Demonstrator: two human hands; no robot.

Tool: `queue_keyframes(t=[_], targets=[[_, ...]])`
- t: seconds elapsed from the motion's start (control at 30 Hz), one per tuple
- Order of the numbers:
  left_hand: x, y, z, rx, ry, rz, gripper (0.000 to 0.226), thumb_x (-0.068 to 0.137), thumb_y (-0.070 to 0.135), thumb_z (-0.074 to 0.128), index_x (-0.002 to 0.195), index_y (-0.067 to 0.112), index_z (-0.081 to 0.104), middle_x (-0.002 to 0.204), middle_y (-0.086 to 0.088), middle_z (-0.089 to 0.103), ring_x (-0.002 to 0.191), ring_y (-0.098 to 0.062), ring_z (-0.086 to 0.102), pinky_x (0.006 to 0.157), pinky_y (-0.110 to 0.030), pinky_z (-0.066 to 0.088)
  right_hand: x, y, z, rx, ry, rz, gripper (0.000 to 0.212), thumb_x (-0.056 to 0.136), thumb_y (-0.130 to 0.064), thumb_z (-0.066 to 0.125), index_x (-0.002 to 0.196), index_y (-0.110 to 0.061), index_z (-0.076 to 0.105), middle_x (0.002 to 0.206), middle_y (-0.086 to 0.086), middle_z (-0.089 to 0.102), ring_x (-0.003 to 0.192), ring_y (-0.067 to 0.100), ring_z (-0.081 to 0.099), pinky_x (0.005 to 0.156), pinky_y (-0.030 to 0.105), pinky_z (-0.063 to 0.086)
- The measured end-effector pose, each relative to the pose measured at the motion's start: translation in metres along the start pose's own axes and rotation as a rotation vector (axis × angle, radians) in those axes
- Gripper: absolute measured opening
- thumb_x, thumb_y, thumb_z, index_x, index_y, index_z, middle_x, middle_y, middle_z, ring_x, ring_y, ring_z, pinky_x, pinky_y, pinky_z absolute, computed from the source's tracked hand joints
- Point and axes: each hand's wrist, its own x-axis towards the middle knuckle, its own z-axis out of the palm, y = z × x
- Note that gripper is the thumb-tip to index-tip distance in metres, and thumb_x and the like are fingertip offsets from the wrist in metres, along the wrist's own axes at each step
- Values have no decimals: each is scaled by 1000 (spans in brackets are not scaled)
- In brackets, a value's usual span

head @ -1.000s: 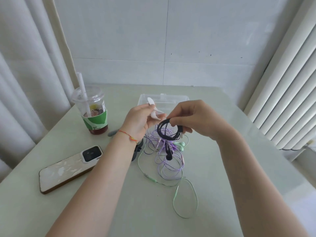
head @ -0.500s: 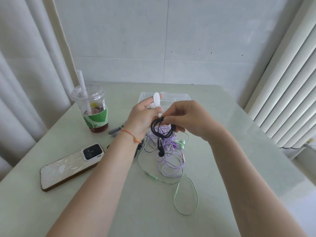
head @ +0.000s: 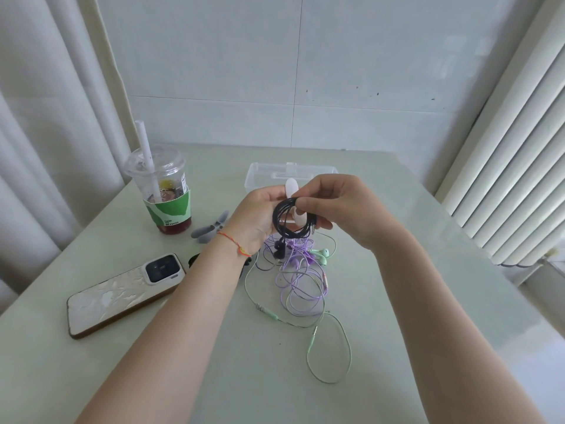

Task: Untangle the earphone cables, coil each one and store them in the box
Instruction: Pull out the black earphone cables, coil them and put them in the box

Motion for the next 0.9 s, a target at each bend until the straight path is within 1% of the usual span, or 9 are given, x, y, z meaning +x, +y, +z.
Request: queue_keyframes(t=[0.17,0.3,0.33,0.4,0.5,0.67,0.77,0.83,0.9], targets=[[4,-1,3,-87,134,41,15,87,-5,60,98,2,67,69,-5,68,64,-20,64,59,-26,54,2,1,-2,57,55,-46,3,85,3,67,84,0,67,72,13,67,48,17,47,45,25,35],[3,0,0,13,1,114,9,89,12,65,82,13,72,79,-9,65,79,-25,62,71,-29,53,2,2,-2,120,60,-50,5,87,3,64,83,0,66,73,15,66,47,16,46,45,23,35],[2,1,0,16,-73,124,9,85,16,67,86,8,71,87,-14,64,85,-27,62,76,-31,53,2,2,-2,146,64,-44,8,87,3,64,81,-2,66,72,13,66,47,15,46,45,22,34],[3,2,-4,35,-181,113,32,80,20,67,103,-1,65,101,-18,61,95,-26,60,81,-30,51,3,1,-4,200,70,-30,13,88,2,63,79,-6,67,70,10,66,49,17,45,45,21,34],[3,1,-6,76,-229,113,42,85,21,64,121,-1,60,110,-23,61,100,-25,59,84,-31,50,2,1,-7,253,39,-3,14,88,0,62,78,-8,67,75,13,66,57,21,45,48,21,34],[-3,1,2,209,-21,170,4,85,24,73,82,24,70,83,-2,62,74,-11,56,66,-18,48,0,0,-7,314,-65,20,12,90,-2,59,82,-6,65,77,11,69,58,13,53,50,19,36],[-1,0,2,238,86,177,24,85,22,73,64,33,72,69,2,56,66,-13,47,59,-17,42,0,0,-9,332,-80,20,15,90,-1,58,80,-7,66,80,12,69,61,12,56,50,18,38],[2,-1,2,253,125,169,17,88,26,71,72,29,74,66,1,55,64,-15,45,59,-22,41,0,1,-11,330,-54,30,16,91,1,57,80,-7,66,76,8,69,57,10,53,50,17,38],[3,-2,1,257,138,163,9,90,28,68,93,21,73,73,-4,57,66,-17,47,59,-24,43,1,2,-15,335,-10,32,14,91,1,57,82,-6,66,71,4,66,54,11,48,50,17,36]])
